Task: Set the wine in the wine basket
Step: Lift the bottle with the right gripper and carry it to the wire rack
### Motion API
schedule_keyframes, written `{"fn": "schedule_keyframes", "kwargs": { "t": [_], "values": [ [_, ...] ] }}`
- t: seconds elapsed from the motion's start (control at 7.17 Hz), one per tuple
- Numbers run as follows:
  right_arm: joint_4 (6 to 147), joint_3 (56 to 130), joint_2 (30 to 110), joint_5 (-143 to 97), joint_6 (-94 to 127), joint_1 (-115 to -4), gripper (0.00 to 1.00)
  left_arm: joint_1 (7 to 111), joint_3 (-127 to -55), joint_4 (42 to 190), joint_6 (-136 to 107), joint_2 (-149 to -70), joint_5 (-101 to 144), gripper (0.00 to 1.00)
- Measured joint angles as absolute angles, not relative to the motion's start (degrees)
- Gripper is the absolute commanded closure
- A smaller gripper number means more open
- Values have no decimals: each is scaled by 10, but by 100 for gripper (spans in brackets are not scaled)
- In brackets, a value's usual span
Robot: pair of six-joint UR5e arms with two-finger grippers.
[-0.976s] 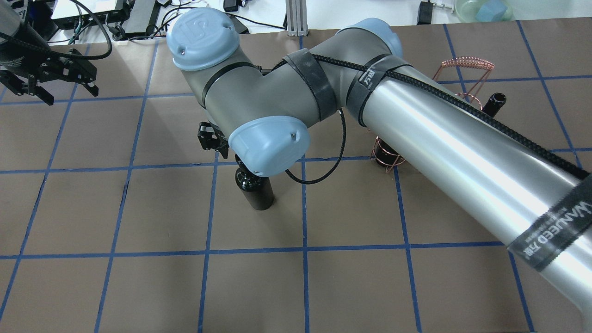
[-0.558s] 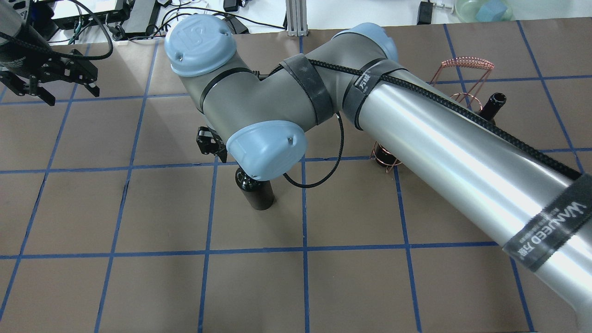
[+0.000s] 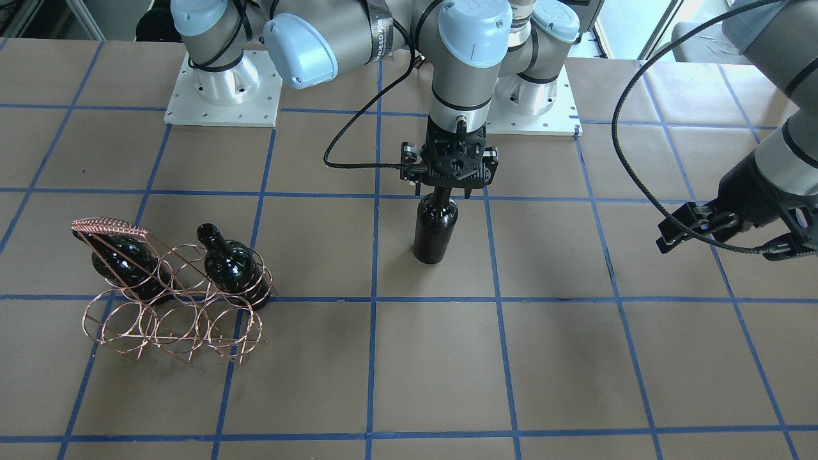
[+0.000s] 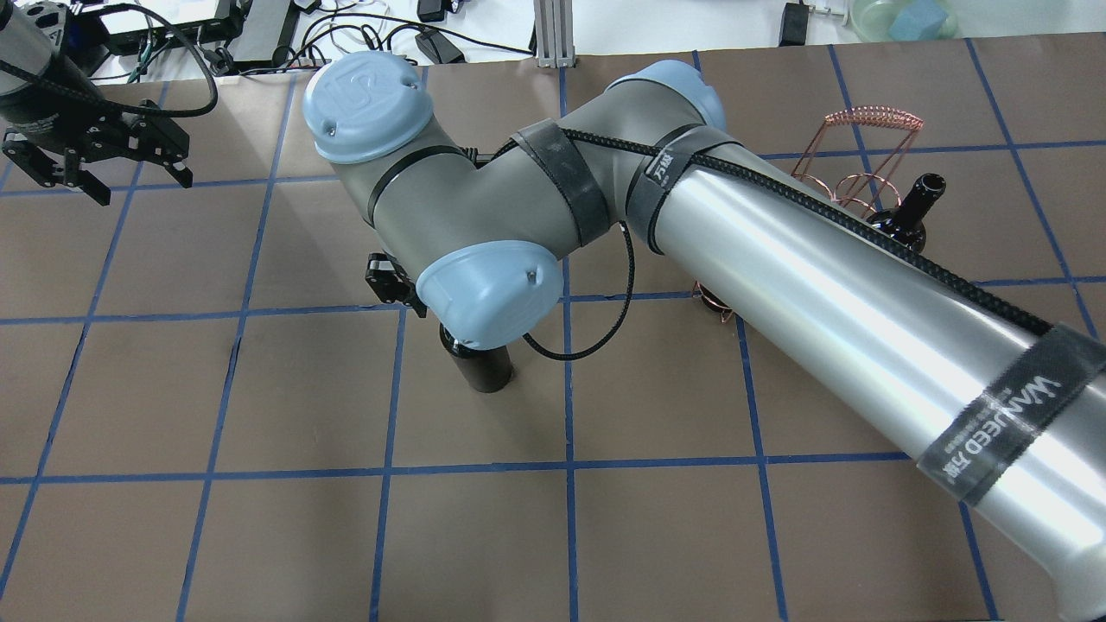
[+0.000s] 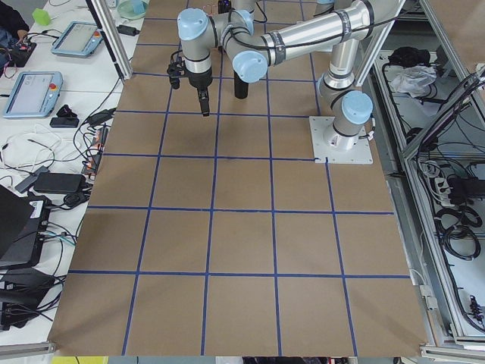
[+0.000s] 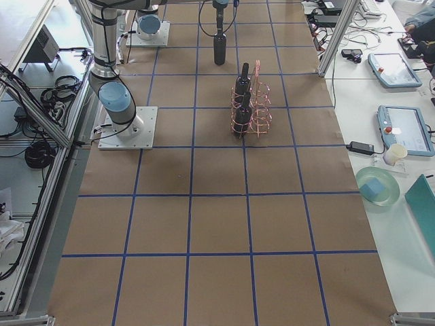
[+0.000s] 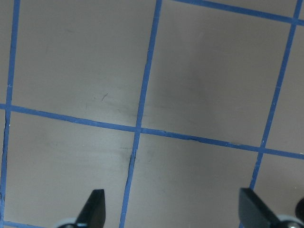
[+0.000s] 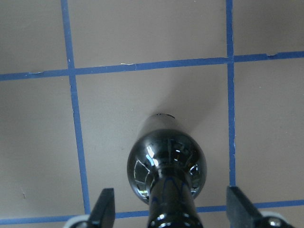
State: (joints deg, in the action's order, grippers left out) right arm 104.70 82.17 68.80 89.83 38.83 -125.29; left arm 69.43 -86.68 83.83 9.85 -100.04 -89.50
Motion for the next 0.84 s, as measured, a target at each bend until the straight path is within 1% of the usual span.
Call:
{"fn": "schedule_keyframes", "kwargs": {
  "t": [0.28,0.7,0.84],
  "values": [
    [1045,822,688,897,385,-1253,100,694,-869,838,100,-1002,-895,0],
    [1042,822,692,897,383,-1250,100,695,-874,837,101,-1004,-895,0],
    [1034,820,705,897,380,-1244,100,696,-875,835,100,-1004,-896,0]
  ]
}}
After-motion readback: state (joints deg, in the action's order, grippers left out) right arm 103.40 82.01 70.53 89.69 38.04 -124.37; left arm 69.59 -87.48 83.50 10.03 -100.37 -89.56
